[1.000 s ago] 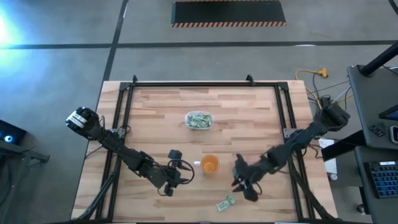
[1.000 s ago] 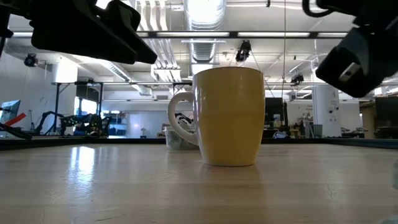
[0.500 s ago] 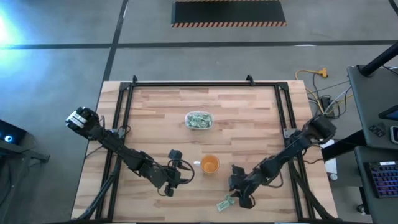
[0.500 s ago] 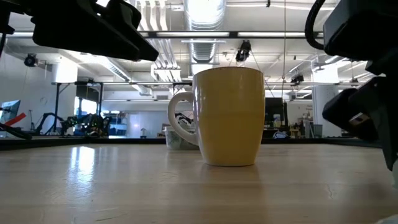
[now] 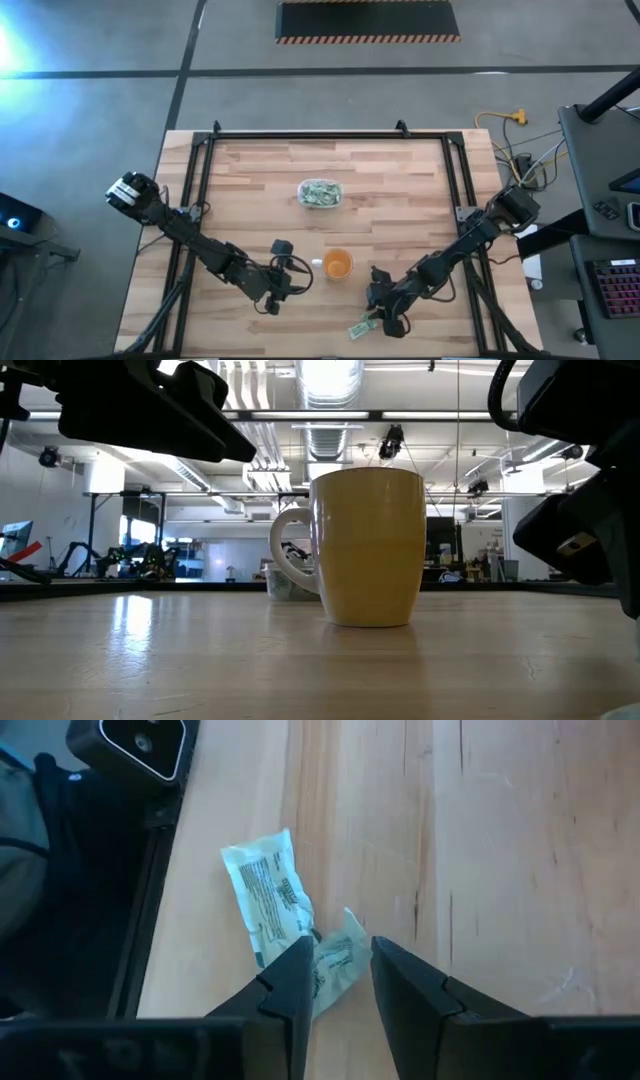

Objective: Pick and place Stevia / Truvia into bins
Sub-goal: Put the stevia packet into the transparent bin

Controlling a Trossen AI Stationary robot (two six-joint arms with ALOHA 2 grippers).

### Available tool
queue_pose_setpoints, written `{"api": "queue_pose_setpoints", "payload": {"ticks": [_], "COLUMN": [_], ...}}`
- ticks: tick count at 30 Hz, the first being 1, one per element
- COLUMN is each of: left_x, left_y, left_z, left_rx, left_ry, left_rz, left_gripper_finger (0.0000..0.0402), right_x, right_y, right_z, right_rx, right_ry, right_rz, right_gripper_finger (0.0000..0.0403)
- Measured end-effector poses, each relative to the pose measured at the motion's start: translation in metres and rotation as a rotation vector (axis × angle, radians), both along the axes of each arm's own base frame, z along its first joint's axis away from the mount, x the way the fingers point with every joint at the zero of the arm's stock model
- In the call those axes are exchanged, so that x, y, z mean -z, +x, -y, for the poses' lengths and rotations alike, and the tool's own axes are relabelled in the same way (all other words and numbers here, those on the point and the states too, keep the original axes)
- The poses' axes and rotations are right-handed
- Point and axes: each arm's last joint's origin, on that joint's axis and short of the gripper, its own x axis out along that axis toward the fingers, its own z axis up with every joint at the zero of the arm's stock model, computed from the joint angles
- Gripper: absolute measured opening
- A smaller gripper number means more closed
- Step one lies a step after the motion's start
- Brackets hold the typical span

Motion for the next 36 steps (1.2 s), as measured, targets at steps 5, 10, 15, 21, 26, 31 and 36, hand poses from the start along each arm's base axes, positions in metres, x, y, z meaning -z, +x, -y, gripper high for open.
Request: {"api": "queue_pose_setpoints", "payload": {"ticks": [5,10,15,21,26,31,36], "left_x": [0.0,0.0,0.0,0.0,0.0,0.0,0.0], "left_y": [0.0,0.0,0.0,0.0,0.0,0.0,0.0], "left_z": [0.0,0.0,0.0,0.0,0.0,0.0,0.0], "left_rx": [0.0,0.0,0.0,0.0,0.0,0.0,0.0], "left_ry": [0.0,0.001,0.001,0.001,0.001,0.001,0.001], "left_rz": [0.0,0.0,0.0,-0.001,-0.001,-0.001,-0.001], "left_gripper_finger": [0.0183,0.0183,0.0183,0.0183,0.0183,0.0183,0.0183], "right_x": [0.0,0.004,0.005,0.002,-0.011,-0.034,-0.06], "right_y": [0.0,-0.001,-0.001,-0.003,-0.01,-0.022,-0.03], "right_z": [0.0,0.0,0.0,0.002,0.008,0.021,0.038], "right_rx": [0.0,-0.006,-0.011,-0.011,0.002,0.073,0.185], "right_ry": [-0.002,-0.016,-0.02,-0.032,-0.069,-0.169,-0.363], "right_rz": [-0.003,-0.015,-0.017,-0.032,-0.059,-0.044,0.09], "right_gripper_finger": [0.0074,0.0035,0.001,0.0009,0.0009,0.0009,0.0009]}}
